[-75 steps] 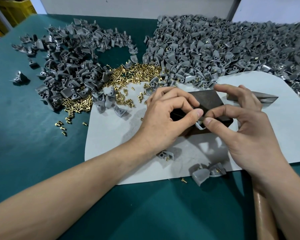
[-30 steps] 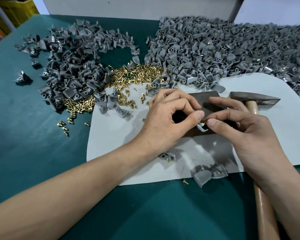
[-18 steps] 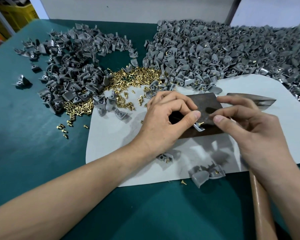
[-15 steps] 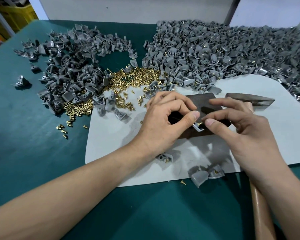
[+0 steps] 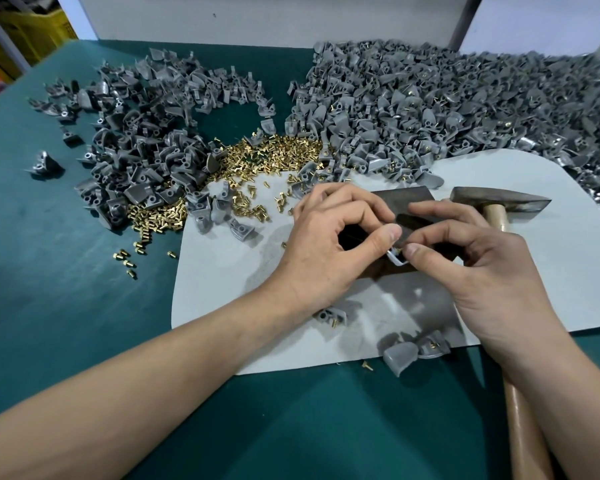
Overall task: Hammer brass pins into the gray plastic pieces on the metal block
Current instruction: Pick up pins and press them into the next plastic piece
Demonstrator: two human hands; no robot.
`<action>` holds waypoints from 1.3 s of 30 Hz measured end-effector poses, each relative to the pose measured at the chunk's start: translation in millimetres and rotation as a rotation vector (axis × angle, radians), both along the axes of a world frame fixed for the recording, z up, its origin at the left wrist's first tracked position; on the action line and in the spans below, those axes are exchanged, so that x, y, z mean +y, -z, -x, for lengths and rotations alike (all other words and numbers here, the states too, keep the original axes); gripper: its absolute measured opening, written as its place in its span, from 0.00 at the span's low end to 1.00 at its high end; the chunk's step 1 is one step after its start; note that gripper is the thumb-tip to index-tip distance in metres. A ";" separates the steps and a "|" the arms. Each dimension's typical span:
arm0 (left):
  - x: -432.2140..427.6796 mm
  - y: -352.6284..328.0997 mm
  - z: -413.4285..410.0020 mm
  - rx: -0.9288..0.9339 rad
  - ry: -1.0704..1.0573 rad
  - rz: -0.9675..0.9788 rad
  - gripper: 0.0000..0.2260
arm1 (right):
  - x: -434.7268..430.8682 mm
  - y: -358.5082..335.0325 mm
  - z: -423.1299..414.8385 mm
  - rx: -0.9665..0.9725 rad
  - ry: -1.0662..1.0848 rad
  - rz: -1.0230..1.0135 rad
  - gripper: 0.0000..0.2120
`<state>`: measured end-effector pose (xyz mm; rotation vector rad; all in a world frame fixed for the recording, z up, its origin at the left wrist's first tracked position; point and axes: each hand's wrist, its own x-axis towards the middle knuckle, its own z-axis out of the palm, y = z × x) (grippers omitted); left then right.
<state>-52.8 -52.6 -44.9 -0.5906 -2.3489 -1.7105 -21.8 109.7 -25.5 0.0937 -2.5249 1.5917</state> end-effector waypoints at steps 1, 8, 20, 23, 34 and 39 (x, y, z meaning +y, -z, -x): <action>0.1 0.0 0.0 0.001 0.000 0.003 0.08 | 0.2 0.5 0.1 -0.003 0.000 0.002 0.07; -0.4 0.8 0.7 0.010 -0.001 0.012 0.08 | -0.8 0.7 0.6 -0.025 -0.016 0.067 0.09; -0.3 1.5 1.6 0.016 -0.002 0.008 0.08 | -0.1 3.9 0.9 -0.066 -0.017 0.171 0.09; -0.6 1.5 1.4 0.011 0.003 0.010 0.08 | -0.8 1.3 1.0 -0.066 -0.021 0.158 0.08; 0.7 -0.1 1.8 0.026 0.001 0.018 0.07 | -3.5 -8.8 3.3 -0.007 -0.038 -0.124 0.07; 0.9 0.1 2.0 0.025 -0.003 0.012 0.07 | -3.6 -8.5 3.8 0.012 -0.041 -0.169 0.08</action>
